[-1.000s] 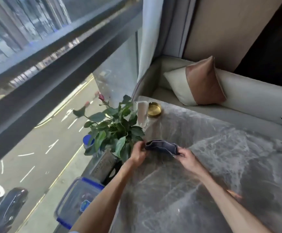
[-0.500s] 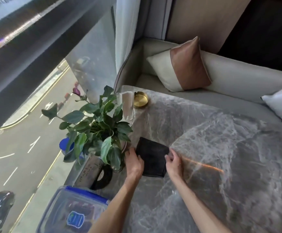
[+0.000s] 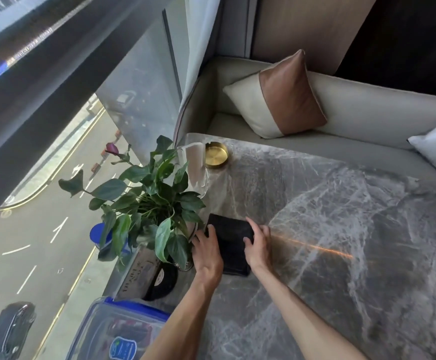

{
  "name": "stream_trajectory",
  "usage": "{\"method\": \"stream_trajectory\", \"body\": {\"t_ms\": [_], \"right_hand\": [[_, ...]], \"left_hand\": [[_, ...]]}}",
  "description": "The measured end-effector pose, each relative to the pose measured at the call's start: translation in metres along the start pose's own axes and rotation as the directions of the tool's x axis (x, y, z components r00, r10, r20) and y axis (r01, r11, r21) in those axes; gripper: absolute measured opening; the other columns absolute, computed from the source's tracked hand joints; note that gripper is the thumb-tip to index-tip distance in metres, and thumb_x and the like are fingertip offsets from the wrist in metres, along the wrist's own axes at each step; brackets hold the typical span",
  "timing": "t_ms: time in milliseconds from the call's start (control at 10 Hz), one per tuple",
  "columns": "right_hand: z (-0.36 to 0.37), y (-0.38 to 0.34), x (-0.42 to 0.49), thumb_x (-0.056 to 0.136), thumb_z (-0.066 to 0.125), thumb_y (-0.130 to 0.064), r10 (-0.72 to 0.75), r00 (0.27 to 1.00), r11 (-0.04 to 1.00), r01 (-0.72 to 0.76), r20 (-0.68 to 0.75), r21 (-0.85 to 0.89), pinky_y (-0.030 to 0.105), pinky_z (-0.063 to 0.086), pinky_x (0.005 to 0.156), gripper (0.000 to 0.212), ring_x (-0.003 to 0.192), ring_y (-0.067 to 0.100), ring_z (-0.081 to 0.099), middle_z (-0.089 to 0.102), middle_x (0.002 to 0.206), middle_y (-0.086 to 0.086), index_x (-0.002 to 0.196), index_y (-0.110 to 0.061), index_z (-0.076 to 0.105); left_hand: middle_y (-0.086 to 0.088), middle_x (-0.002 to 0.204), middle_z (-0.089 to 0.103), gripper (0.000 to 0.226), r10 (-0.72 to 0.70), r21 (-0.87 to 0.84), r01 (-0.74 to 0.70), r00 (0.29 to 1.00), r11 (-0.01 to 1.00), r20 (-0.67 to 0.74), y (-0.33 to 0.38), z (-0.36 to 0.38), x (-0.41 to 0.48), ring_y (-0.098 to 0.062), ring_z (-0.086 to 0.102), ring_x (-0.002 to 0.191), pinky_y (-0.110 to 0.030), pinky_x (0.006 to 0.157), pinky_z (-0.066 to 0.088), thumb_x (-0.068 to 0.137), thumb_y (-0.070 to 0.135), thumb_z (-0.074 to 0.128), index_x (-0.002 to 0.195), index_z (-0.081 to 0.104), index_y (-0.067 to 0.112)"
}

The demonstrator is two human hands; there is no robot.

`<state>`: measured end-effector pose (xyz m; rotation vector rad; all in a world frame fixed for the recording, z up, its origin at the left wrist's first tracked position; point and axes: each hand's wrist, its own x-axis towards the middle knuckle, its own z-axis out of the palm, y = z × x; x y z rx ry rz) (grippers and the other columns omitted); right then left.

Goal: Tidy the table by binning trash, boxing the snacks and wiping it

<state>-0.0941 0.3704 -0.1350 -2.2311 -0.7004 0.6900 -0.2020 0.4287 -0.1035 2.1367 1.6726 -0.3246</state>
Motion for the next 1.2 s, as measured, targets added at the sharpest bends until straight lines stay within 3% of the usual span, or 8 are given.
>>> {"method": "stream_trajectory", "body": {"t_ms": [300, 500, 600, 700, 800, 900, 1000, 1200], "right_hand": [[0.006, 0.01, 0.009, 0.087, 0.064, -0.003, -0.054, 0.997, 0.998, 0.052, -0.051, -0.024, 0.029, 0.05, 0.089, 0.047, 0.102, 0.025, 0.062, 0.059, 0.115, 0.009, 0.131, -0.018, 0.058], [-0.009, 0.02, -0.007, 0.093, 0.056, -0.027, -0.406, 0.911, 0.783, 0.309, -0.067, -0.539, 0.039, 0.052, 0.084, 0.036, 0.114, 0.025, 0.055, 0.054, 0.129, 0.0, 0.129, -0.027, 0.057], [-0.018, 0.036, -0.02, 0.095, 0.045, -0.042, -0.363, 0.925, 0.706, 0.351, 0.112, -0.615, 0.052, 0.035, 0.111, 0.045, 0.147, 0.035, 0.022, 0.031, 0.158, 0.004, 0.141, -0.036, 0.046], [-0.024, 0.042, -0.016, 0.098, 0.031, -0.054, -0.205, 0.949, 0.712, 0.312, 0.238, -0.629, 0.056, -0.007, 0.12, 0.052, 0.149, 0.035, -0.017, -0.002, 0.164, 0.003, 0.148, -0.047, 0.022], [-0.034, 0.033, -0.006, 0.096, 0.022, -0.06, -0.092, 0.931, 0.704, 0.312, 0.353, -0.638, 0.056, -0.016, 0.118, 0.055, 0.146, 0.032, -0.027, -0.014, 0.163, 0.002, 0.149, -0.049, 0.013], [-0.057, 0.02, -0.004, 0.095, 0.025, -0.063, -0.022, 0.893, 0.761, 0.307, 0.449, -0.572, 0.053, -0.015, 0.119, 0.058, 0.148, 0.029, -0.024, -0.015, 0.163, 0.0, 0.15, -0.049, 0.01], [-0.106, 0.009, -0.019, 0.095, 0.036, -0.058, -0.153, 0.908, 0.824, 0.335, 0.389, -0.456, 0.044, 0.023, 0.119, 0.058, 0.146, 0.026, 0.027, 0.029, 0.159, 0.003, 0.149, -0.042, 0.024], [-0.244, 0.062, -0.064, 0.091, 0.043, -0.055, -0.239, 0.961, 0.854, 0.277, 0.142, -0.44, 0.034, 0.05, 0.072, 0.035, 0.096, 0.027, 0.069, 0.074, 0.099, 0.001, 0.098, -0.026, 0.062]], "left_hand": [[-0.012, 0.163, -0.004, 0.07, 0.211, 0.026, -0.214, 0.973, 0.976, 0.098, -0.009, 0.05, -0.02, -0.034, -0.003, 0.151, -0.058, 0.118, 0.002, 0.097, 0.048, 0.038, 0.153, -0.002, 0.036], [-0.013, 0.161, -0.019, 0.072, 0.238, 0.089, -0.241, 0.97, 0.966, 0.039, -0.01, 0.055, -0.038, -0.039, -0.017, 0.148, -0.059, 0.117, -0.01, 0.097, 0.05, 0.033, 0.15, -0.013, 0.036], [-0.005, 0.162, -0.018, 0.069, 0.297, 0.08, -0.302, 0.953, 0.95, 0.061, -0.012, 0.057, -0.056, -0.038, -0.019, 0.148, -0.06, 0.114, -0.016, 0.094, 0.057, 0.03, 0.149, -0.009, 0.043], [0.0, 0.16, -0.028, 0.071, 0.249, 0.107, -0.271, 0.952, 0.957, 0.181, -0.014, 0.06, -0.064, -0.035, -0.031, 0.144, -0.062, 0.112, -0.018, 0.092, 0.065, 0.022, 0.142, -0.025, 0.046], [0.001, 0.159, -0.028, 0.072, 0.207, 0.191, -0.257, 0.946, 0.947, 0.249, -0.005, 0.047, -0.061, -0.035, -0.028, 0.146, -0.066, 0.11, -0.017, 0.091, 0.069, 0.022, 0.145, -0.02, 0.046], [-0.003, 0.164, -0.013, 0.068, 0.161, 0.279, -0.237, 0.95, 0.931, 0.268, 0.008, 0.027, -0.067, -0.039, -0.016, 0.148, -0.069, 0.113, -0.008, 0.094, 0.063, 0.027, 0.15, -0.005, 0.043], [-0.008, 0.16, 0.024, 0.056, 0.153, 0.256, -0.202, 0.968, 0.945, 0.199, 0.027, 0.008, -0.088, -0.037, 0.017, 0.147, -0.064, 0.114, 0.012, 0.096, 0.052, 0.034, 0.148, 0.024, 0.034], [-0.009, 0.121, 0.061, 0.029, 0.201, 0.198, -0.204, 0.979, 0.959, 0.033, 0.092, 0.007, -0.169, -0.032, 0.057, 0.116, -0.044, 0.092, 0.047, 0.097, 0.028, 0.038, 0.113, 0.058, 0.016]]}}
